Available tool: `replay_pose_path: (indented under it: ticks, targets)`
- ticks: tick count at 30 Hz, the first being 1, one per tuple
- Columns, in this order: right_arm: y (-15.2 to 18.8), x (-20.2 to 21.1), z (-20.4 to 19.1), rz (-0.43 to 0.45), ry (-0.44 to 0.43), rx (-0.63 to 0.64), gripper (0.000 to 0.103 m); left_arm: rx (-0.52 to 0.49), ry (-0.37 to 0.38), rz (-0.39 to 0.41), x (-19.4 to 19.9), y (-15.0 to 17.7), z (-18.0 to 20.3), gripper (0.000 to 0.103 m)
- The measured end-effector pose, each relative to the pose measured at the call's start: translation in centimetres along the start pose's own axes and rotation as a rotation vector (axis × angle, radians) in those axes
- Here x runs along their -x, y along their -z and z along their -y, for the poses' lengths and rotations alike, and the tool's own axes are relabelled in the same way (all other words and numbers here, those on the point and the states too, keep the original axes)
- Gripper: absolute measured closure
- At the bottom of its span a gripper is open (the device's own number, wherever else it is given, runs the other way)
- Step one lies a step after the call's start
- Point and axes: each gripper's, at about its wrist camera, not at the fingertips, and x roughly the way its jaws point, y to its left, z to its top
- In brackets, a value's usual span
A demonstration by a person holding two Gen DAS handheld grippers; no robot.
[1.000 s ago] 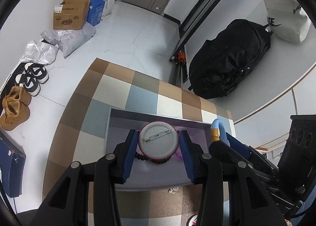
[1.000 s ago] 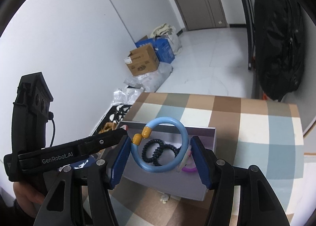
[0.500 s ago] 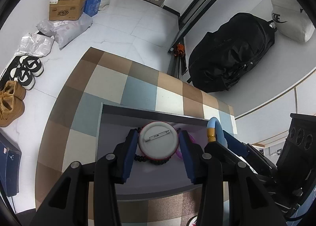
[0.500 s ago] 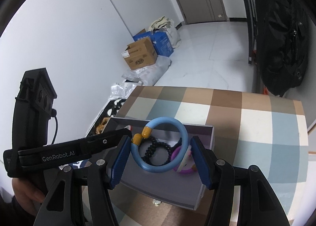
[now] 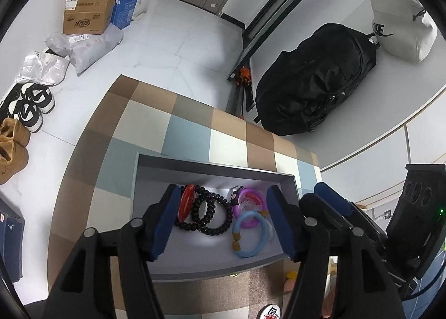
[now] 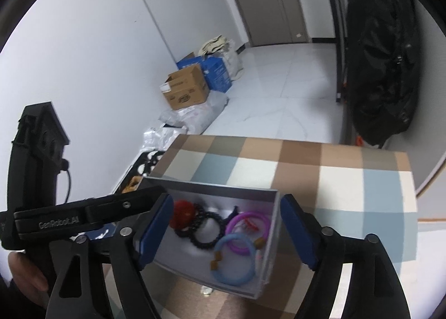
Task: Organize jewelry
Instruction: 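Carry the badge and blue ring into the silver box while both tools open, then withdraw both open tools from the box toward the remaining items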
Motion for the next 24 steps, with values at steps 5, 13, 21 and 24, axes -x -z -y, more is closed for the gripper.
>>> replay_pose_path:
  ticks: [5, 13, 21, 24]
  targets:
    - [0.0, 0.3, 0.5, -0.004, 0.021, -0.017, 0.017, -0.025, -0.071, 0.014, 0.2, 0.3, -0.1, 0.044]
    - [0.7, 1.2, 0.2, 0.008, 0.072, -0.007, 0.009, -0.07, -0.146, 0.045, 0.9, 1.4, 0.5, 0.044]
    - [1.5, 2.8, -0.4, 0.032, 0.116, 0.038, 0.004, -0.106, -0.195, 0.058, 1.8, 2.8, 0.8, 0.037]
    - [1.9, 3.5, -0.2, 0.035, 0.13, 0.039, 0.003, -0.098, -0.186, 0.086, 2.8, 3.1, 1.0, 0.032]
